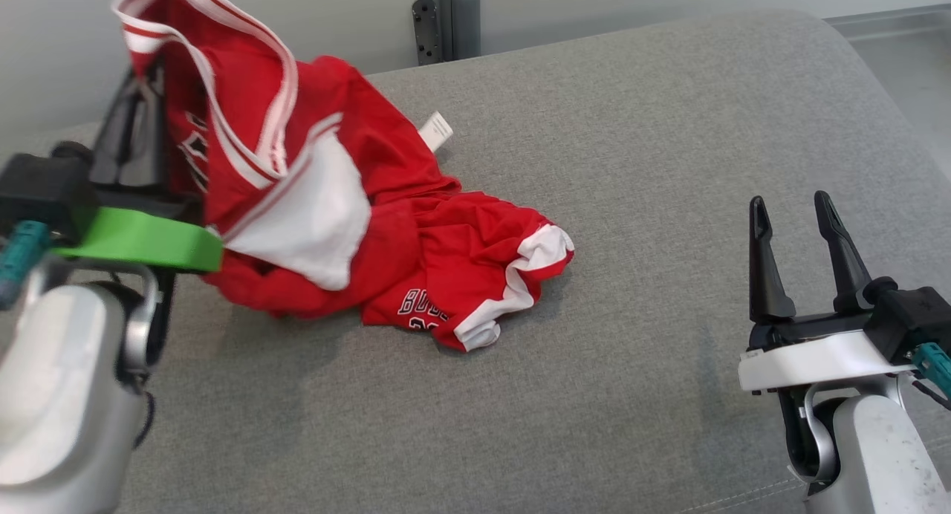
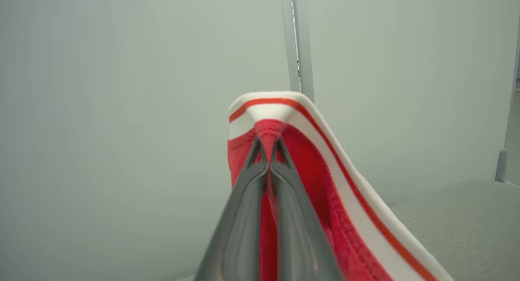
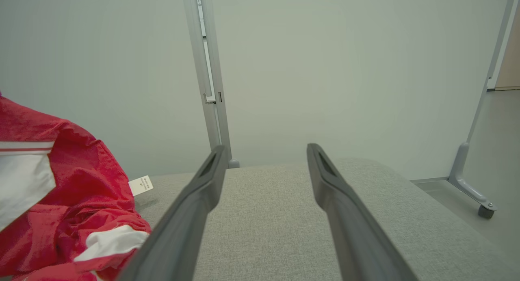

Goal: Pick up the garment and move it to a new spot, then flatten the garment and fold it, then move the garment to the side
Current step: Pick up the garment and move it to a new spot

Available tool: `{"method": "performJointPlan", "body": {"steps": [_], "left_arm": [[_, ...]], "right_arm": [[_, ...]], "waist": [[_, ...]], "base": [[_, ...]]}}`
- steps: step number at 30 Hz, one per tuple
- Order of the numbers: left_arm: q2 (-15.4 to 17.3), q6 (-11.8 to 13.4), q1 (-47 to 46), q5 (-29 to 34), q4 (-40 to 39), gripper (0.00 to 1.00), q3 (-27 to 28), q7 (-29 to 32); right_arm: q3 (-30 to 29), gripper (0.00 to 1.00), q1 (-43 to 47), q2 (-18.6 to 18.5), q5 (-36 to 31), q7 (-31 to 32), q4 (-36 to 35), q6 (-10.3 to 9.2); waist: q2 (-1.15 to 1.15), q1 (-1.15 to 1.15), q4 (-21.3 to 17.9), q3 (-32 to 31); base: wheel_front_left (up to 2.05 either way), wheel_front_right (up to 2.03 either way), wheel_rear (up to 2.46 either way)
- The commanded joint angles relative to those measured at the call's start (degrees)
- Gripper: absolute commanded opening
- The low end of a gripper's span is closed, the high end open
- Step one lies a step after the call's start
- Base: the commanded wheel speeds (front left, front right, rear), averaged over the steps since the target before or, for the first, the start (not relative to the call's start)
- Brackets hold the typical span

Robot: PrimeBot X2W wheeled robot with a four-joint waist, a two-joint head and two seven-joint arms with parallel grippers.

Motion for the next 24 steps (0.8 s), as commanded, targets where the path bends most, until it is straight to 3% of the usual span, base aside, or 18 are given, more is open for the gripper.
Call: {"method": "performJointPlan", "body": {"steps": [1,6,14,24], "left_arm": [[2.4,0.7,-1.1,0.5,-1.9,0.0,1.5,1.2],[9.7,1.7,-1.8,-1.4,-4.2,0.0,8.0,5.6],[20.6,2.0,-1.9,-3.2,2.1,0.0,17.9,6.1],[24.3,0.6,-4.0,-5.8,14.2,0.0,22.3,3.6]], "right_arm": [[0.1,1.0,0.7,-0.2,0.0,-0.2,0.1,0.0],[0.3,1.0,0.7,-0.1,0.1,-0.2,-0.2,0.0],[0.4,1.0,0.3,-0.1,-0.7,-0.2,-0.5,0.0],[0.8,1.0,-2.0,-0.2,-3.1,-0.2,-1.7,0.0]], "waist": [[0.0,0.0,0.9,-0.7],[0.0,0.0,1.0,-0.5],[0.0,0.0,0.4,1.5],[0.0,0.0,-0.3,7.7]], "base": [[0.0,0.0,0.0],[0.0,0.0,0.0],[0.0,0.0,0.0],[0.0,0.0,0.0]]}}
